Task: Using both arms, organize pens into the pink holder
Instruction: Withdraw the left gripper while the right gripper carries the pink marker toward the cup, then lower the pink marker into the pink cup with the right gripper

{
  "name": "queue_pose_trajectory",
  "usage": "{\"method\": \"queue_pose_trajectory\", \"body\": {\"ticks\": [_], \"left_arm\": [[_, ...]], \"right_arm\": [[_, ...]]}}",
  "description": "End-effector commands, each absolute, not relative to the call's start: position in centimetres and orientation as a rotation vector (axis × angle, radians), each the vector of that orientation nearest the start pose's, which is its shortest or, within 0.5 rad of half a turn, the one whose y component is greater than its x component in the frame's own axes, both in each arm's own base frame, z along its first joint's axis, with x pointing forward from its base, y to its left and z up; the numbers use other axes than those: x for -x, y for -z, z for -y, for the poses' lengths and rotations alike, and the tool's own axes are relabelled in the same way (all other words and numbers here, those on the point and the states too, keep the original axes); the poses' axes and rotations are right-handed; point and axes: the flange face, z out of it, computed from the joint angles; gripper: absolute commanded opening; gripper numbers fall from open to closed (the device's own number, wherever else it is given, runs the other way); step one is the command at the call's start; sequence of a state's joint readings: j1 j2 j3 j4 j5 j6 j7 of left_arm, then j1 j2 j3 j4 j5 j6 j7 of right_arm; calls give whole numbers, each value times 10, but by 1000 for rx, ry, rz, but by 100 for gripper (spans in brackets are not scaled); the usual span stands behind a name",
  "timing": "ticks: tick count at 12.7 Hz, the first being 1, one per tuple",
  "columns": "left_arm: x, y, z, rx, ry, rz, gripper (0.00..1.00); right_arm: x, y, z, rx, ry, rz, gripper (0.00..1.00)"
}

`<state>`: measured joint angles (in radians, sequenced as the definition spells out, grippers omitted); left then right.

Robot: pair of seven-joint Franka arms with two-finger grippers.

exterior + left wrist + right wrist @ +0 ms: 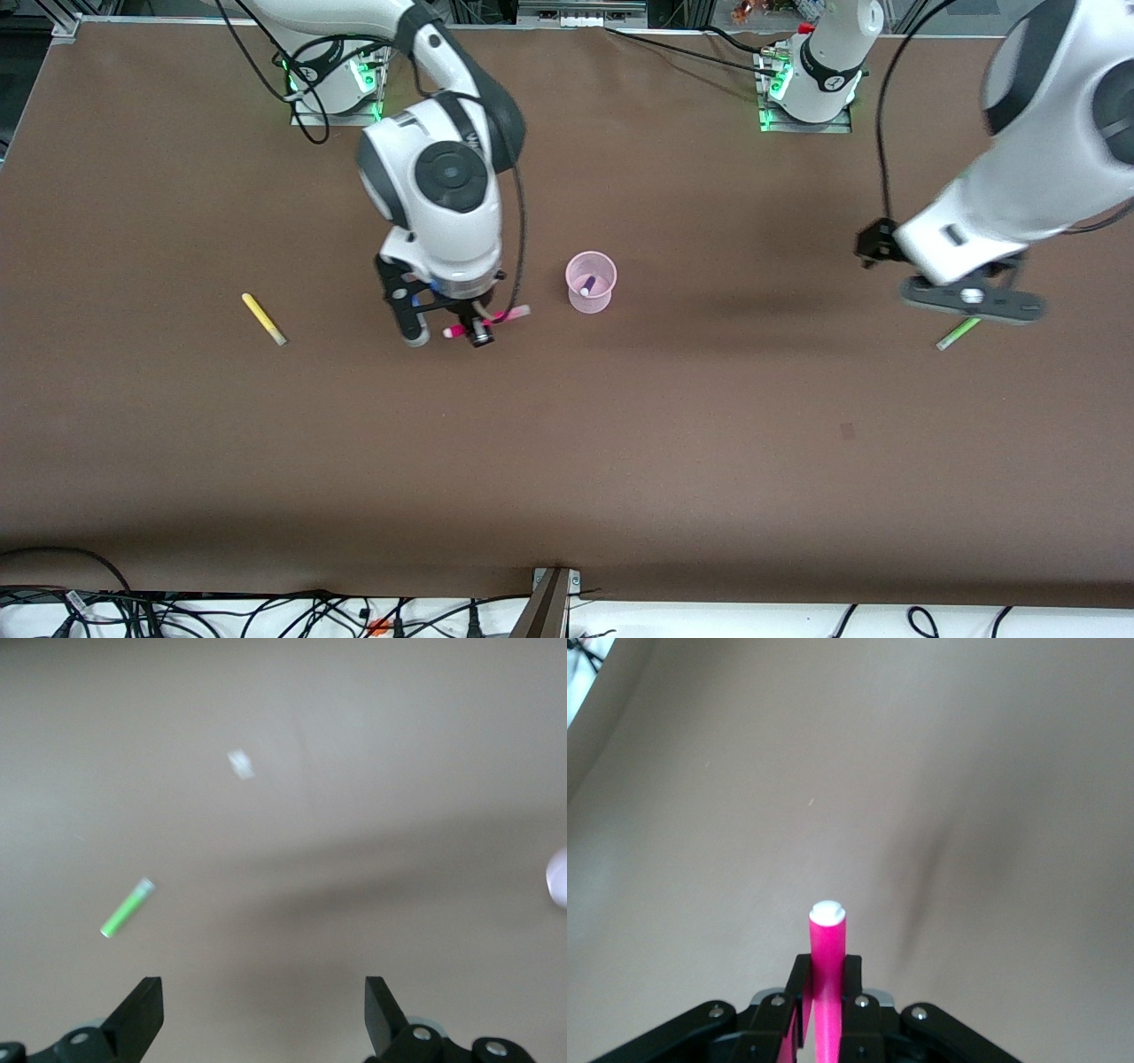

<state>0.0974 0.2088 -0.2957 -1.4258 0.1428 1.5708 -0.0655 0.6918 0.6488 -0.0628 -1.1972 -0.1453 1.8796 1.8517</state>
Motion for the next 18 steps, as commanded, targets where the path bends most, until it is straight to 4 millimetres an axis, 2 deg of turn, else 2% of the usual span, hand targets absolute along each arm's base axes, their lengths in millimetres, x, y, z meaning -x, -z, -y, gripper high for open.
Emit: {"method": "queue_pose_trajectory", "body": {"ticks": [1,3,5,6,8,10,11,14,18], "left_arm": [[-573,-586,45,3140,91,-19,100],[-551,-590,22,3146,190,53,100],[-545,-593,7,3151,203,96,100],[-543,-588,12,3160,133,88,100],[-546,-596,11,3155,43,94,100],[-544,-596,14,3148,2,83,100],[-543,-596,14,3148,-5,79,100],[-542,-595,14,3146,-32,76,100],[-542,-594,11,3144,-36,80,100]], "right_arm": [[-589,-386,-482,2506,380,-1831,0],[-573,-376,-502,2532,491,-1815,0],[-547,-369,-521,2630,621,-1761,0],[-533,-368,-531,2676,694,-1725,0],[-515,-367,-542,2722,738,-1705,0],[-497,-366,-559,2746,809,-1632,0],[-493,-363,-561,2742,811,-1647,0],[-468,-341,-581,2738,833,-1668,0],[-459,-317,-587,2760,893,-1668,0]]}}
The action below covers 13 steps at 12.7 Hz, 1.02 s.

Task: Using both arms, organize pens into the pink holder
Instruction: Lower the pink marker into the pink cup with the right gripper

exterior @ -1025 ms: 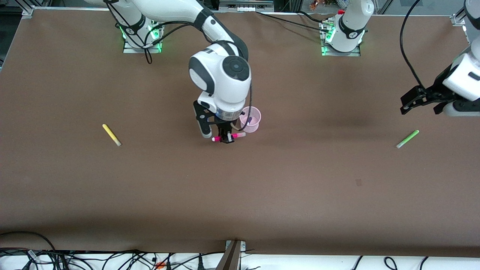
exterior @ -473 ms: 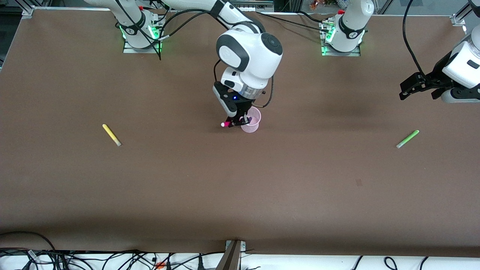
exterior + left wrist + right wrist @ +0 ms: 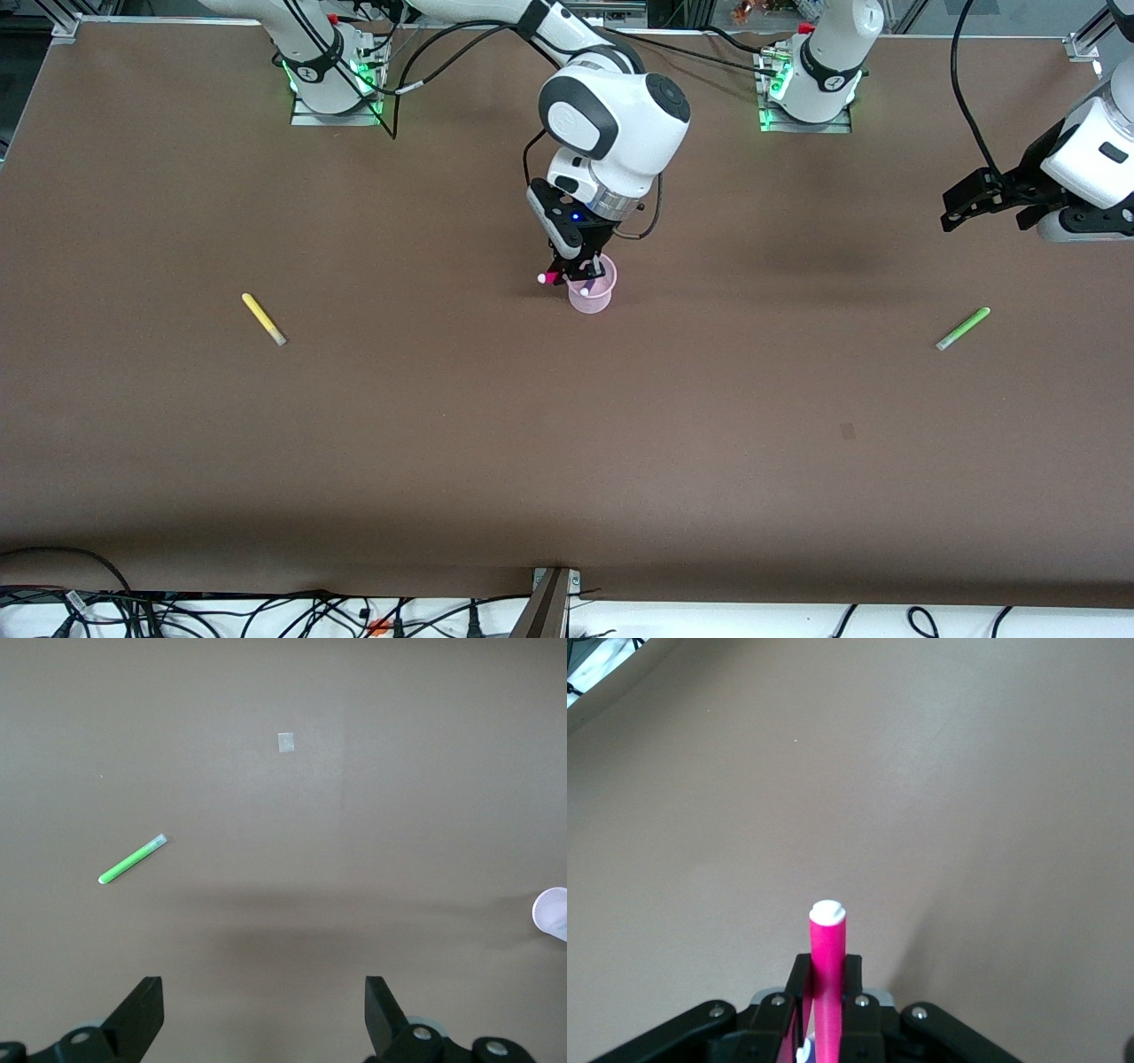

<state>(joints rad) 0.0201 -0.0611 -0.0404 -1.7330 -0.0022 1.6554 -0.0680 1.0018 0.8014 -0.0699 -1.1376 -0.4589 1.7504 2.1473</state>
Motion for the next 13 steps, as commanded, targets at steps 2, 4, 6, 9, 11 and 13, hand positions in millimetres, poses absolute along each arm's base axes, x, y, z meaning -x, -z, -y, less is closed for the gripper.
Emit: {"method": "queue_pose_trajectory", "body": {"ticks": [2,4,6,9,11,13], "left_arm": [[-542,-594,11,3144,-36,80,100],[-542,-594,13,3144,-37,76,100],[-542,-594,12,3144,-36,76,100],[-542,-594,12,3144,-37,78,100],[-542,-594,10,3144,-37,80,100],[-542,-594,11,3144,-36,78,100]], "right_arm": [[-452,-309,-592,2769,923,-1651,0],[-450,-302,-594,2766,946,-1648,0],[-443,-296,-599,2778,962,-1626,0],[-436,-292,-604,2788,973,-1608,0],[-437,-290,-604,2790,995,-1597,5],[-438,-291,-603,2789,999,-1596,43]]}}
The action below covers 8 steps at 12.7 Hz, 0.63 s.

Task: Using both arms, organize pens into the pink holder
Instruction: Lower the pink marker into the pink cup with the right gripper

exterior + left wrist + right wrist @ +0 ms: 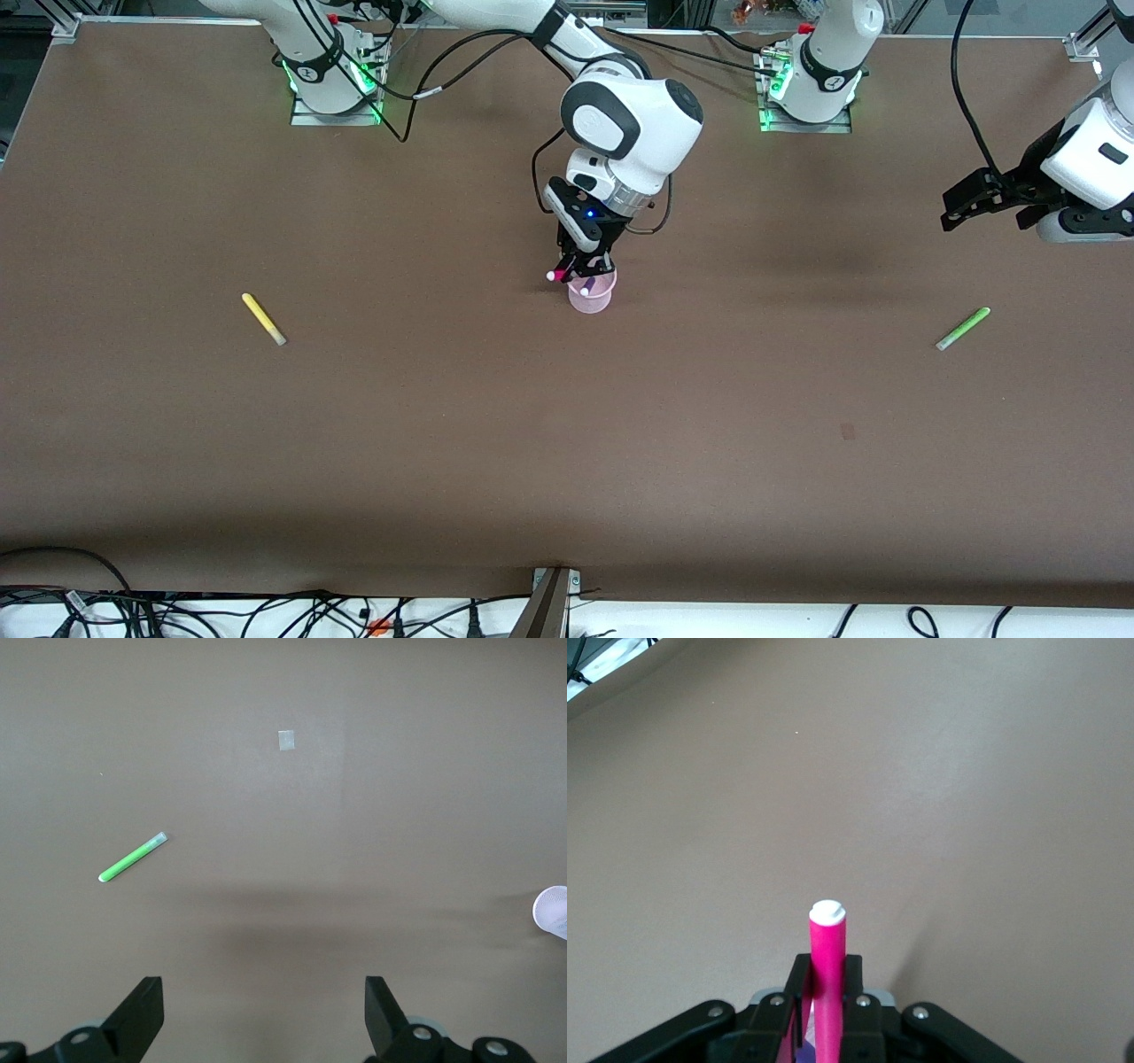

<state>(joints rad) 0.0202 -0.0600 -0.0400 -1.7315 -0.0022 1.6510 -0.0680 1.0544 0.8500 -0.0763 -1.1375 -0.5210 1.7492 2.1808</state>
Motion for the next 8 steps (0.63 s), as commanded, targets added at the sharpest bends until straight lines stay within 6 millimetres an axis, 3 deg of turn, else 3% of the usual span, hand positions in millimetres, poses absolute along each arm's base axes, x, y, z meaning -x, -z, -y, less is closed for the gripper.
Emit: {"method": "queue_pose_trajectory", "body": {"ticks": [1,2,3,4,5,6,8], "left_arm": [[-542,-594,11,3144,-39,80,100],[-541,-594,11,3144,-41,80,100],[-541,-594,11,3143,-46,80,100],[-541,-593,11,3143,-51,80,100],[-540,-593,11,3141,-56,80,100],[-540,-593,12,3141,-56,75,100],[-540,-593,9,3141,-63,82,100]], "right_arm": [[-442,-294,-600,2785,1020,-1590,63],[-447,-300,-597,2784,1040,-1592,67],[-455,-305,-587,2804,1056,-1605,77],[-458,-319,-582,2843,1064,-1575,90],[-459,-335,-579,2882,1054,-1531,95],[-468,-360,-568,2913,1018,-1509,95],[-510,-423,-517,2950,708,-1534,96]]}}
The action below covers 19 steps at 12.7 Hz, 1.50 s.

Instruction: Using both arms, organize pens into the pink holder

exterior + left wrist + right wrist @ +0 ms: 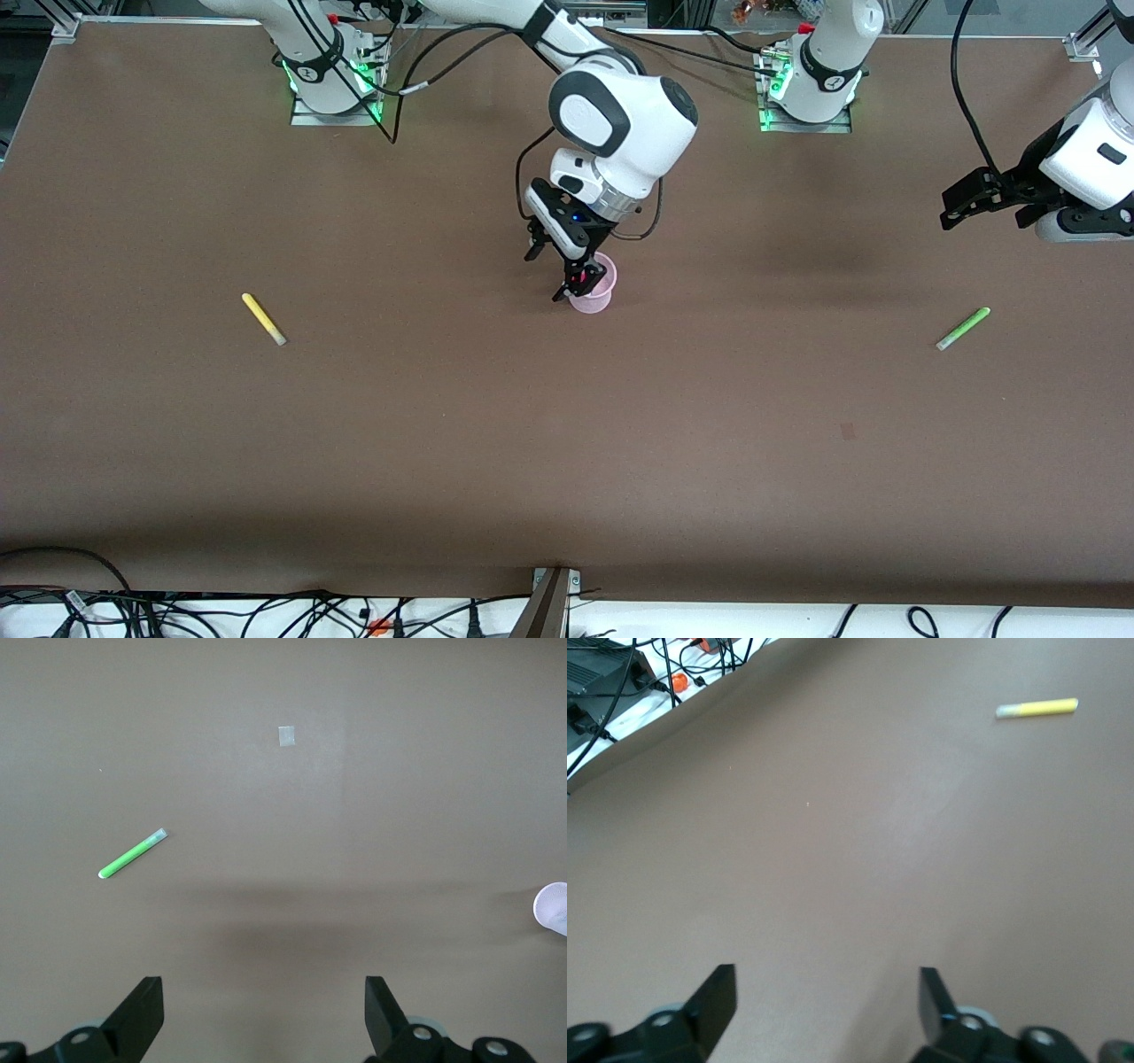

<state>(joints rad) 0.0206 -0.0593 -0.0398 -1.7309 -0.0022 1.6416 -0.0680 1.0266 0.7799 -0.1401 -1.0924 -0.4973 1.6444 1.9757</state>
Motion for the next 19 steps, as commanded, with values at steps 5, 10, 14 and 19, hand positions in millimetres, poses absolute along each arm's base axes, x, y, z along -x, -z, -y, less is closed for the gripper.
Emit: {"method": "queue_pose_trajectory", "body": {"ticks": [5,10,14,19], "left_arm": [[-540,-593,9,3141,-68,85,100],[-540,-594,15,3140,-63,68,100],[-540,-594,16,3140,-63,63,100],[-539,-602,34,3139,-46,15,100]], "right_arm": [[-597,-534,-310,3200,-55,-963,99],[-640,-527,-161,3158,-390,-360,100],[-663,-533,-57,3213,-298,-184,100],[-681,-509,17,3212,-165,-127,100]]}}
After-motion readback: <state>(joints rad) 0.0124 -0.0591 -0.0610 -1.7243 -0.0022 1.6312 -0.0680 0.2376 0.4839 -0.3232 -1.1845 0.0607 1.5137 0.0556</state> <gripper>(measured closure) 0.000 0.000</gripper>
